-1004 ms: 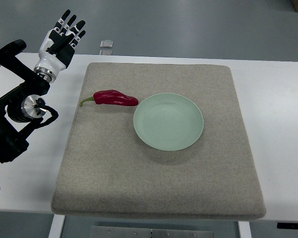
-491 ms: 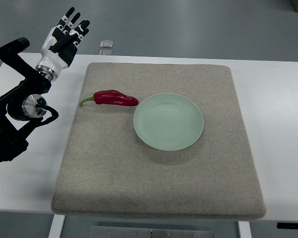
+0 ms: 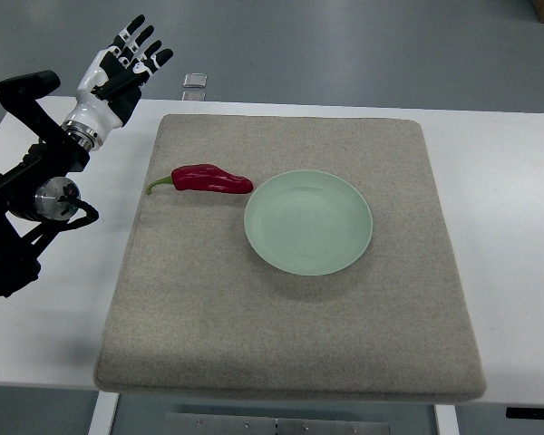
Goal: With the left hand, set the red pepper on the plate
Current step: 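Reach the left hand forward and down over the red pepper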
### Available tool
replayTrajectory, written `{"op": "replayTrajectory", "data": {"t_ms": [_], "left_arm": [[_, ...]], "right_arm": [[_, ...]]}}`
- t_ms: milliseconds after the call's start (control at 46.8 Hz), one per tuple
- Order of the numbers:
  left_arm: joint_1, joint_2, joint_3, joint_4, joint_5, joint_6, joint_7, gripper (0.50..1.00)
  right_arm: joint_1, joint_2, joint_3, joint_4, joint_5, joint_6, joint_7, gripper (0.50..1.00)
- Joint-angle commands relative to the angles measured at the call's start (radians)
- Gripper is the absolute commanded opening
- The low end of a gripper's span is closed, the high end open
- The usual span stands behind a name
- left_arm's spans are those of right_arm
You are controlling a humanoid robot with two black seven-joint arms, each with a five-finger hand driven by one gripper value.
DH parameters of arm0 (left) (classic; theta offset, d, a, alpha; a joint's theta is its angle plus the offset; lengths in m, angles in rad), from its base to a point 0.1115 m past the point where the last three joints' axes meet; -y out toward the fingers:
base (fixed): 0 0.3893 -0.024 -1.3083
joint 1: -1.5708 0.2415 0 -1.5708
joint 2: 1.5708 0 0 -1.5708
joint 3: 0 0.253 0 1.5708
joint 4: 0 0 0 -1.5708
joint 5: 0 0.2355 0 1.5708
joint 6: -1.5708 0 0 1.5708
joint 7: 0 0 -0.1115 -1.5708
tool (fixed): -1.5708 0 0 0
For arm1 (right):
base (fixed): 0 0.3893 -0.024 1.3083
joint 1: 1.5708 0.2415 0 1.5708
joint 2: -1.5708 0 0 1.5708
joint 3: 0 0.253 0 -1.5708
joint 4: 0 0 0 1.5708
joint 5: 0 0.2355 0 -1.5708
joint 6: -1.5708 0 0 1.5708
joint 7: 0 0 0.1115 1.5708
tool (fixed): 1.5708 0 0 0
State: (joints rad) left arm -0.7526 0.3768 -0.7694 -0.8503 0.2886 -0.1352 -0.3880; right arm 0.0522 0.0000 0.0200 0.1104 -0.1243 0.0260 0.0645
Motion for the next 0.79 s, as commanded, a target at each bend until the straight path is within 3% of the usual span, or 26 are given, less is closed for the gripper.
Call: {"op": "replayTrajectory", "data": {"t_ms": [0,320,769], "left_arm": [[-0.005,0.027,0.007,-0.001,0.09,-0.001,0.001,0.994],[-0.027,0.091,0.009,-0.001,0.515,0.0,0.004,0.99],[-0.034,0.125,0.015,-0.096,1.009,-0.001,0.003,0.996]], "right_arm": [[0.0,0.0,0.0,0.0,0.0,0.0,0.0,0.928],[0.0,0.0,0.0,0.0,0.0,0.0,0.0,0.928],[0.0,0.0,0.0,0.0,0.0,0.0,0.0,0.928]]}}
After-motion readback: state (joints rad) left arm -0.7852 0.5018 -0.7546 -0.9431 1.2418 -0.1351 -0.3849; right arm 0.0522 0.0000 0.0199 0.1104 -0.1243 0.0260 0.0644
